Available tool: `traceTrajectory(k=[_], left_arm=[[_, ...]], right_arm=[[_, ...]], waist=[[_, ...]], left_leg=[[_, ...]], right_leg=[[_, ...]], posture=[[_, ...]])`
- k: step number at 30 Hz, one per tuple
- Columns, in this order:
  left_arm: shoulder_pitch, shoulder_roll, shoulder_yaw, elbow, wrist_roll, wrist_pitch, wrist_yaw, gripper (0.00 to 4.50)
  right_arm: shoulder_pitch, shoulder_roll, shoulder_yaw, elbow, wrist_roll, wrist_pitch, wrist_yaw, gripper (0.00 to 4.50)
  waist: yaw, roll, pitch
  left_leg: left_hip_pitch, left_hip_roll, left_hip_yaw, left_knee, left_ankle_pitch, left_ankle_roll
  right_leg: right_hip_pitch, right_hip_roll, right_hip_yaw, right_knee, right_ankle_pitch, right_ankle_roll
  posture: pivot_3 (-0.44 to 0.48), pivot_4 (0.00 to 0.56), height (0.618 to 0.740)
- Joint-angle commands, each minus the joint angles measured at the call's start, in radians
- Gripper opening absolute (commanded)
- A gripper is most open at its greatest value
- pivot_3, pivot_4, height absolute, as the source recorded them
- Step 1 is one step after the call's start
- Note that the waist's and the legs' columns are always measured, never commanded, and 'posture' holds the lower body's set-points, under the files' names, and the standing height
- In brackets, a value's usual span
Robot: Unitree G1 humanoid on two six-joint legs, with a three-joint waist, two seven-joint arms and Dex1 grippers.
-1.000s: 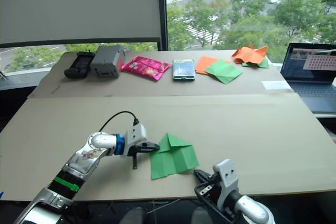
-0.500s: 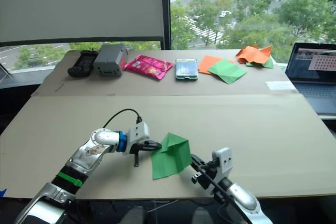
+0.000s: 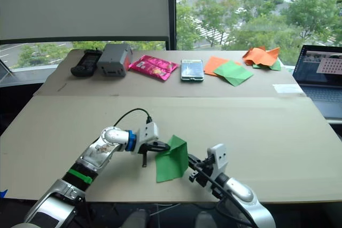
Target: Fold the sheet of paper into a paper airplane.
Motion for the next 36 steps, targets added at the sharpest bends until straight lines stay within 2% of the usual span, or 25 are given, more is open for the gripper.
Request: traceTrajectory(k=[1, 9, 21, 36], left_arm=[[0.018, -0.003, -0.012, -0.019, 0.001, 0.008, -0.018, 0.04], [0.027, -0.005, -0.006, -0.028, -0.004, 0.009, -0.021, 0.04], [0.032, 0.093, 0.070, -0.070, -0.015, 0.032, -0.008, 0.04], [-0.019, 0.022, 0.052, -0.010, 0.006, 0.018, 0.018, 0.04]], right_arm=[[-0.017, -0.006, 0.010, -0.013, 0.001, -0.001, 0.008, 0.00], [-0.040, -0.012, 0.031, 0.001, -0.001, 0.001, 0.010, 0.00], [-0.052, -0.024, 0.028, 0.023, -0.005, -0.004, 0.009, 0.00], [-0.057, -0.033, 0.037, 0.014, -0.008, 0.001, 0.010, 0.00]], waist=[[0.000, 0.000, 0.000], [-0.001, 0.000, 0.000], [-0.017, -0.002, 0.001], [-0.020, -0.003, 0.002]], left_leg=[[0.000, 0.000, 0.000, 0.000, 0.000, 0.000], [0.000, 0.000, -0.001, 0.000, 0.000, 0.000], [0.003, 0.000, -0.002, 0.000, 0.000, 0.000], [0.005, 0.000, -0.002, 0.000, 0.000, 0.000]], right_leg=[[0.000, 0.001, 0.000, 0.000, 0.000, 0.000], [0.001, 0.002, 0.001, 0.001, 0.000, 0.000], [0.001, 0.002, 0.001, 0.008, 0.000, 0.000], [0.000, 0.002, 0.001, 0.013, 0.000, 0.000]], posture=[[0.000, 0.150, 0.718], [0.000, 0.150, 0.718], [0.000, 0.150, 0.718], [0.000, 0.150, 0.718]])
